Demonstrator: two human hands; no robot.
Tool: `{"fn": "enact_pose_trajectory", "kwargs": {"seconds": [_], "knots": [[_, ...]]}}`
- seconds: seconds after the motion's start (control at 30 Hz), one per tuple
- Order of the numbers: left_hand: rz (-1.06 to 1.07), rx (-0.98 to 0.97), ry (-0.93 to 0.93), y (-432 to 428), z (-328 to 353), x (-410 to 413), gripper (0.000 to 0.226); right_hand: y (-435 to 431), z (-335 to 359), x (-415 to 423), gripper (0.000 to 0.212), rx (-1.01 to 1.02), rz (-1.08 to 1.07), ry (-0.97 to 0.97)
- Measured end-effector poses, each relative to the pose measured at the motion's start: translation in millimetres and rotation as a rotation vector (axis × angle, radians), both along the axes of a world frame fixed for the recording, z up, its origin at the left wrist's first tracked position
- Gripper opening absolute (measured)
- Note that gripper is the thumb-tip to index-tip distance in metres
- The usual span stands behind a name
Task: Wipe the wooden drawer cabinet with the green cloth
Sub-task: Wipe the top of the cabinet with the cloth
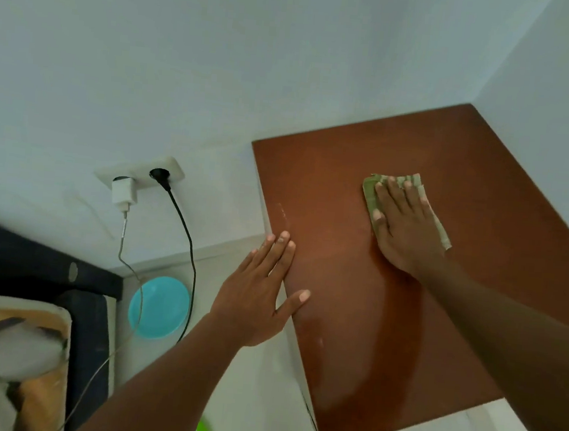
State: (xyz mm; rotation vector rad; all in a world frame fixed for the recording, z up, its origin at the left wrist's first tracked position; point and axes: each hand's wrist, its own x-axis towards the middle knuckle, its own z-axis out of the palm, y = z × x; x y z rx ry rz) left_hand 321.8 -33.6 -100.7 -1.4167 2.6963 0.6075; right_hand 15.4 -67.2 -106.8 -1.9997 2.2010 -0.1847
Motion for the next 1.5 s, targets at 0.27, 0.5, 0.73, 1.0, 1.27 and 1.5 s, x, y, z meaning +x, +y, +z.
{"fn": "enact_pose_trajectory", "kwargs": {"seconds": [0.27,0.5,0.73,1.0,1.27,1.5], "knots": [[-0.096,0.017,-0.019,-17,-1,17,0.079,67,1,42,0.059,0.095,0.299,-0.009],[-0.062,0.026,-0.009,-18,2,11,0.084,160,9,74,0.052,0.054,0.416,-0.223],[0.013,0.084,-0.061,-7,11,1,0.084,250,10,89,0.063,-0.016,0.55,-0.261],[0.022,0.081,-0.036,13,29,8,0.084,164,88,77,0.035,-0.007,0.328,-0.358],[-0.02,0.063,-0.007,2,16,27,0.085,-70,83,125,0.033,-0.143,0.19,-0.19],[-0.102,0.02,-0.002,-14,1,40,0.08,-129,50,151,0.054,0.152,0.192,0.037]]}}
